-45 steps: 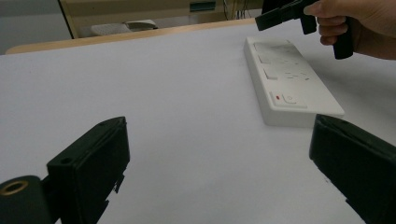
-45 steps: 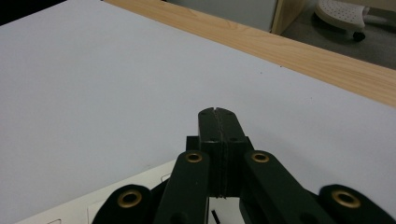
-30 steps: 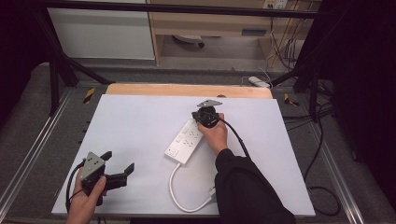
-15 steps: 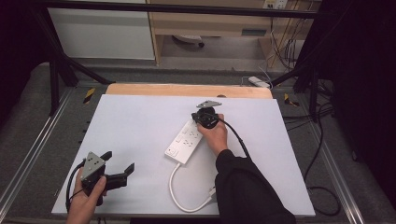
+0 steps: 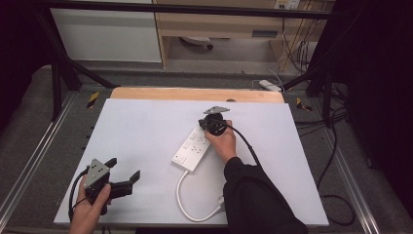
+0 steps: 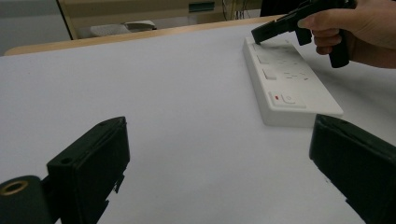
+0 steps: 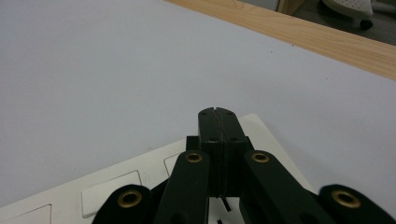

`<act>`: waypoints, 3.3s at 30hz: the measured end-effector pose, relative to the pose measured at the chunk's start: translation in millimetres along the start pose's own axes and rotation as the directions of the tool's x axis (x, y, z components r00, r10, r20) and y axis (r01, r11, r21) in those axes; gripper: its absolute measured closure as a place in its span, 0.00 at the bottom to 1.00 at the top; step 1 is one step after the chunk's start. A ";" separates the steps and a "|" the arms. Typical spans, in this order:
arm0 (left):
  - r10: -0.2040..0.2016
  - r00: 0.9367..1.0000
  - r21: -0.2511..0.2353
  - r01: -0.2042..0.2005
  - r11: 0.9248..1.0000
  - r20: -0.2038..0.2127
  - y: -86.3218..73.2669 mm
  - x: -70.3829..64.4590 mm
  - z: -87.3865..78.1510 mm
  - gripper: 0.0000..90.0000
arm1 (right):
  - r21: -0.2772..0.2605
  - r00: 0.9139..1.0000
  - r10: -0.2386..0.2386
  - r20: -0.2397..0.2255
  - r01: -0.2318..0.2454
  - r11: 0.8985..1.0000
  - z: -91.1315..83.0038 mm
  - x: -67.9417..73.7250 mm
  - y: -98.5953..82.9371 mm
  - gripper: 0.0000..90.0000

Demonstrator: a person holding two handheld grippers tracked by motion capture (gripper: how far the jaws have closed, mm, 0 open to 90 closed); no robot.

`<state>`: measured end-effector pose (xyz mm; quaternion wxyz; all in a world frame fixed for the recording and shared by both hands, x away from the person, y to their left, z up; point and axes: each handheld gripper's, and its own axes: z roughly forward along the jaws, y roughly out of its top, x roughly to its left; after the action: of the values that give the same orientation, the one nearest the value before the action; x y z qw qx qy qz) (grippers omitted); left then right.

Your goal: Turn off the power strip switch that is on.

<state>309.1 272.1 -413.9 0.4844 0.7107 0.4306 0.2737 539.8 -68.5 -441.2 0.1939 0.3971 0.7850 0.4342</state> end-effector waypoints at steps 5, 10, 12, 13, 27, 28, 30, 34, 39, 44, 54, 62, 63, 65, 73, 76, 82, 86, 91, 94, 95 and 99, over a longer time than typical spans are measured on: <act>0.000 1.000 0.000 0.000 1.000 0.000 0.0 0.0 0.0 0.06 | -0.006 1.000 0.003 -0.002 -0.003 1.000 0.1 -0.5 -0.8 1.00; 0.000 1.000 0.000 0.000 1.000 0.000 0.0 -0.2 0.1 0.06 | -0.007 1.000 -0.001 0.001 0.001 1.000 0.0 -0.5 -1.1 1.00; 0.002 1.000 0.000 -0.002 1.000 0.001 0.0 -0.1 0.1 0.06 | -0.010 1.000 0.001 -0.001 -0.001 1.000 -0.1 -0.6 -1.6 1.00; 0.001 1.000 0.001 -0.001 1.000 0.001 0.1 -0.1 0.1 0.06 | -0.010 1.000 0.003 -0.002 -0.004 1.000 -0.2 -0.5 -1.8 1.00; 0.002 1.000 0.001 -0.002 1.000 0.001 0.0 -0.4 0.3 0.06 | -0.021 1.000 0.005 -0.002 -0.005 1.000 -0.2 -0.6 -3.4 1.00; 0.001 1.000 0.001 -0.001 1.000 0.000 0.0 -0.5 0.3 0.06 | -0.022 1.000 0.007 -0.002 -0.007 1.000 -0.3 -0.5 -3.6 1.00; 0.001 1.000 0.002 -0.001 1.000 0.003 0.0 -0.5 0.2 0.06 | -0.022 1.000 0.008 -0.002 -0.008 1.000 -0.3 -0.4 -3.6 1.00; 0.001 1.000 0.001 -0.001 1.000 0.003 0.0 -0.5 0.2 0.06 | -0.024 1.000 0.011 -0.002 -0.011 1.000 -0.3 -0.4 -3.8 1.00; 0.002 1.000 0.002 -0.002 1.000 0.003 0.0 -0.6 0.3 0.06 | -0.027 1.000 0.013 -0.007 -0.013 1.000 -0.2 -1.3 -4.3 1.00; 0.003 1.000 0.002 -0.003 1.000 0.002 0.1 -0.3 0.0 0.06 | -0.029 1.000 0.015 -0.006 -0.015 0.999 0.3 -1.0 -4.3 1.00; 0.002 1.000 0.001 -0.002 1.000 0.003 0.0 -0.6 0.1 0.06 | -0.040 1.000 0.021 -0.009 -0.021 0.999 0.5 -1.5 -6.3 1.00; 0.003 1.000 0.002 -0.003 1.000 0.002 0.0 -0.6 0.3 0.06 | -0.041 0.998 0.053 -0.018 -0.053 0.998 -0.7 -5.5 -10.2 1.00; 0.001 1.000 0.001 -0.001 1.000 0.001 0.0 -0.7 0.2 0.06 | -0.035 0.998 0.060 -0.017 -0.060 0.998 -0.8 -5.3 -9.1 1.00; 0.000 1.000 -0.001 0.000 1.000 0.001 0.1 -0.4 -0.2 0.06 | -0.031 0.998 0.054 -0.016 -0.055 0.998 -0.6 -5.4 -8.4 1.00; 0.002 1.000 -0.001 -0.002 1.000 0.001 0.1 0.2 -0.3 0.06 | -0.033 0.999 0.049 -0.011 -0.050 0.998 -0.2 -4.9 -8.1 1.00; 0.004 1.000 -0.002 -0.004 1.000 -0.001 0.3 0.5 -0.5 0.06 | -0.032 0.999 0.051 -0.009 -0.051 0.998 -1.2 -4.3 -7.7 1.00; 0.003 1.000 -0.002 -0.003 1.000 -0.002 0.2 0.1 -0.5 0.06 | -0.044 0.999 0.041 -0.015 -0.042 0.998 -7.3 -3.3 -4.6 1.00; 0.004 1.000 -0.001 -0.004 1.000 -0.001 0.2 0.2 -0.4 0.06 | -0.053 0.999 0.033 -0.020 -0.034 0.998 -13.4 -2.3 -2.5 1.00; 0.004 1.000 -0.001 -0.004 1.000 -0.002 0.2 0.0 -0.5 0.06 | -0.064 0.999 0.037 -0.027 -0.039 0.997 -22.8 -1.2 -2.4 1.00; 0.001 1.000 -0.003 -0.001 1.000 -0.002 0.2 -0.1 -0.7 0.06 | -0.068 0.999 0.046 -0.030 -0.048 0.997 -28.6 -2.2 -4.7 1.00; 0.001 1.000 -0.002 -0.001 1.000 -0.002 0.2 -0.1 -0.7 0.06 | -0.070 0.998 0.053 -0.030 -0.055 0.996 -31.0 -2.5 -5.6 1.00; 0.002 1.000 0.000 -0.002 1.000 -0.002 0.1 -0.2 -0.7 0.06 | -0.076 0.997 0.061 -0.037 -0.064 0.995 -42.3 -4.1 -7.1 0.99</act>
<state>308.5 272.2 -413.5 0.4836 0.7111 0.4302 0.2748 511.5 -96.2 -424.1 0.1820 0.4062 0.7580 0.4768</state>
